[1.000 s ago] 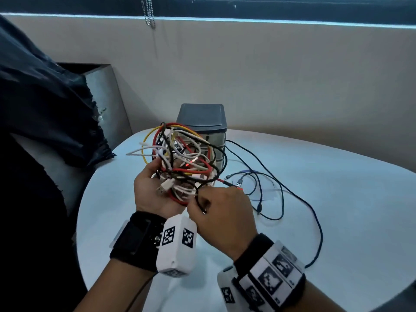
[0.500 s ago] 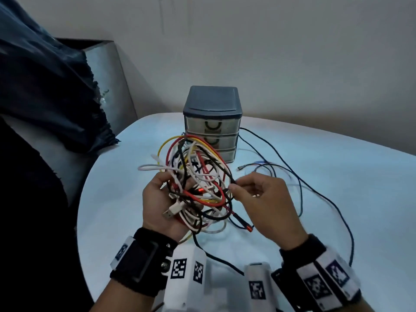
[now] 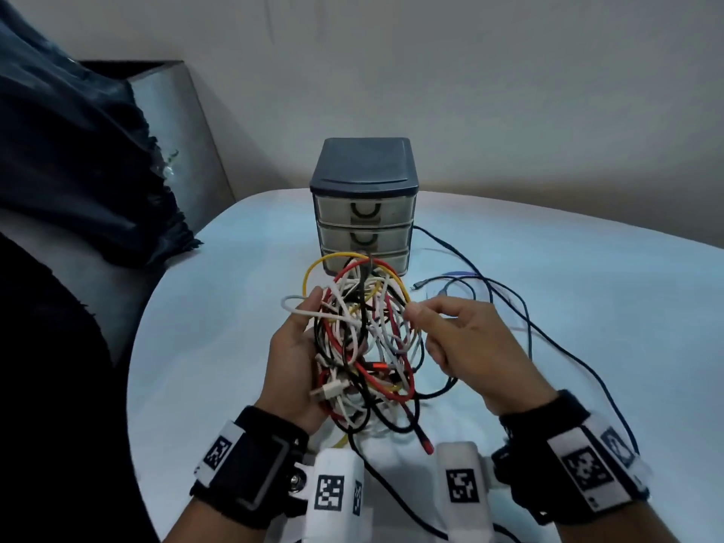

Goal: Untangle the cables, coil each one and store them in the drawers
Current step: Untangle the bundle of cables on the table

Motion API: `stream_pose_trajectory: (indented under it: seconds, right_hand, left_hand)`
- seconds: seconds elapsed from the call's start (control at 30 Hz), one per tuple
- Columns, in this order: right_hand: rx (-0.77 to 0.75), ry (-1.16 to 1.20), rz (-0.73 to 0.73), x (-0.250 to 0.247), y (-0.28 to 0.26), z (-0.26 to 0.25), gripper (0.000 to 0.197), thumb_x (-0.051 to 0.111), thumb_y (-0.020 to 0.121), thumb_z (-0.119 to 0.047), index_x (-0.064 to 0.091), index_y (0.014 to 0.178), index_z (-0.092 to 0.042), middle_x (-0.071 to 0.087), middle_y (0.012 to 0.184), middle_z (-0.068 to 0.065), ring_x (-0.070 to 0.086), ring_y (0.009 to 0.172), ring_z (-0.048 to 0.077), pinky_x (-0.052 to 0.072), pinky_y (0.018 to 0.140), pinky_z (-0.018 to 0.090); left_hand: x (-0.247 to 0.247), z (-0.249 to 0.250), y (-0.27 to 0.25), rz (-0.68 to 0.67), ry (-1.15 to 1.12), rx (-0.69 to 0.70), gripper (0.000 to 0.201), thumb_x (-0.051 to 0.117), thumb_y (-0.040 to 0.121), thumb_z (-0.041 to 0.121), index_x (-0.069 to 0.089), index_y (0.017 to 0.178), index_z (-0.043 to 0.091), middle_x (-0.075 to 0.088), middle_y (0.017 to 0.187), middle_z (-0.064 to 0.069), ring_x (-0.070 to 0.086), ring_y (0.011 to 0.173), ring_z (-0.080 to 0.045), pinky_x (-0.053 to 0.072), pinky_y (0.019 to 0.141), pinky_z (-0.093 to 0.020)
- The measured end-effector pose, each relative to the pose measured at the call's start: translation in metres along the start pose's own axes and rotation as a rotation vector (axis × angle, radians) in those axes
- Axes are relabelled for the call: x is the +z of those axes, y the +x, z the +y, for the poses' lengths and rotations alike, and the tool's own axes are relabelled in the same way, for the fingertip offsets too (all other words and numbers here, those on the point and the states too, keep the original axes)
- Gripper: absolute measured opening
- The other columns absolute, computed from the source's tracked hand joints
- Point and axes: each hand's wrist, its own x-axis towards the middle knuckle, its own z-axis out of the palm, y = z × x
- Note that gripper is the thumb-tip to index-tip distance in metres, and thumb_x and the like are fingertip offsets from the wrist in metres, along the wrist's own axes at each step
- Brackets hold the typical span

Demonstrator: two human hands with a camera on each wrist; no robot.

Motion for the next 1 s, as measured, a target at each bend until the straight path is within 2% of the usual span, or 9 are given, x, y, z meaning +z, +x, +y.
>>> stream_pose_trajectory:
  seconds: [0.23, 0.43, 0.5, 0.57, 0.63, 0.77, 0.83, 0.93, 1.0]
  right_hand:
    - [-0.044, 0.157, 0.185, -0.005, 0.005, 0.006, 0.017, 0.059, 0.096, -0.013, 0.065, 0.084, -0.003, 0.049, 0.053, -0.003, 0.034, 0.046, 0.015, 0.029, 0.045, 0.028]
    - [0.027, 0.243, 0.396, -0.012, 0.015, 0.020, 0.020, 0.056, 0.096, -0.008, 0.061, 0.077, -0.008, 0.042, 0.057, 0.002, 0.032, 0.043, 0.014, 0.032, 0.041, 0.026]
    - [0.052, 0.237, 0.439, -0.012, 0.020, 0.026, 0.021, 0.056, 0.096, -0.010, 0.062, 0.076, -0.009, 0.041, 0.057, 0.002, 0.033, 0.043, 0.014, 0.036, 0.042, 0.027]
    - [0.064, 0.231, 0.457, -0.013, 0.022, 0.031, 0.021, 0.057, 0.096, -0.011, 0.063, 0.076, -0.010, 0.040, 0.057, 0.002, 0.033, 0.044, 0.015, 0.038, 0.043, 0.028]
    - [0.061, 0.175, 0.450, -0.015, 0.022, 0.034, 0.020, 0.059, 0.095, -0.014, 0.064, 0.077, -0.010, 0.042, 0.057, 0.002, 0.036, 0.047, 0.016, 0.040, 0.043, 0.028]
    - [-0.064, -0.118, 0.387, -0.014, 0.017, 0.033, 0.010, 0.064, 0.092, -0.022, 0.070, 0.084, -0.022, 0.064, 0.069, -0.006, 0.058, 0.061, 0.017, 0.051, 0.059, 0.029]
    - [-0.142, -0.244, 0.320, -0.007, 0.012, 0.028, 0.009, 0.066, 0.090, -0.025, 0.070, 0.096, -0.031, 0.069, 0.081, -0.009, 0.064, 0.070, 0.012, 0.054, 0.069, 0.028]
    - [-0.155, -0.182, 0.248, 0.002, 0.010, 0.024, 0.019, 0.068, 0.090, -0.025, 0.067, 0.105, -0.037, 0.069, 0.085, -0.003, 0.066, 0.072, 0.021, 0.059, 0.074, 0.038]
    - [-0.149, -0.145, 0.238, 0.003, 0.012, 0.022, 0.019, 0.069, 0.090, -0.026, 0.066, 0.105, -0.038, 0.067, 0.086, -0.001, 0.066, 0.073, 0.023, 0.059, 0.074, 0.042]
  left_hand:
    - [-0.003, 0.005, 0.006, 0.102, -0.012, 0.062, 0.021, 0.057, 0.084, 0.033, 0.064, 0.074, 0.015, 0.055, 0.063, -0.004, 0.056, 0.046, -0.017, 0.049, 0.044, -0.024]
    - [0.000, 0.011, 0.005, 0.061, -0.028, 0.081, 0.045, 0.045, 0.100, 0.035, 0.076, 0.083, 0.007, 0.071, 0.063, -0.008, 0.068, 0.049, -0.020, 0.052, 0.040, -0.023]
    - [-0.003, 0.013, 0.006, 0.071, 0.003, 0.067, 0.041, 0.050, 0.098, 0.037, 0.073, 0.105, 0.004, 0.074, 0.079, -0.010, 0.072, 0.069, -0.024, 0.060, 0.061, -0.030]
    - [-0.004, 0.012, 0.006, 0.120, 0.048, 0.044, 0.049, 0.054, 0.096, 0.038, 0.063, 0.126, 0.001, 0.071, 0.103, -0.015, 0.066, 0.098, -0.032, 0.051, 0.093, -0.043]
    - [-0.005, 0.010, 0.005, 0.134, 0.073, 0.015, 0.050, 0.054, 0.095, 0.034, 0.057, 0.133, 0.002, 0.064, 0.121, -0.019, 0.061, 0.109, -0.037, 0.043, 0.105, -0.053]
    - [-0.008, 0.009, 0.007, 0.123, 0.107, 0.000, 0.046, 0.053, 0.094, 0.028, 0.057, 0.132, 0.001, 0.061, 0.120, -0.024, 0.068, 0.098, -0.037, 0.048, 0.096, -0.055]
    - [-0.010, 0.008, 0.009, 0.119, 0.122, 0.008, 0.038, 0.055, 0.092, 0.027, 0.067, 0.120, 0.004, 0.065, 0.112, -0.022, 0.068, 0.096, -0.036, 0.049, 0.095, -0.054]
    - [-0.010, 0.005, 0.010, 0.066, 0.153, 0.000, 0.029, 0.054, 0.091, 0.024, 0.075, 0.077, 0.009, 0.071, 0.081, -0.012, 0.070, 0.086, -0.033, 0.061, 0.073, -0.041]
    - [-0.007, 0.004, 0.008, 0.026, 0.164, -0.027, 0.036, 0.050, 0.095, 0.021, 0.071, 0.069, 0.009, 0.068, 0.066, -0.008, 0.072, 0.069, -0.027, 0.057, 0.052, -0.029]
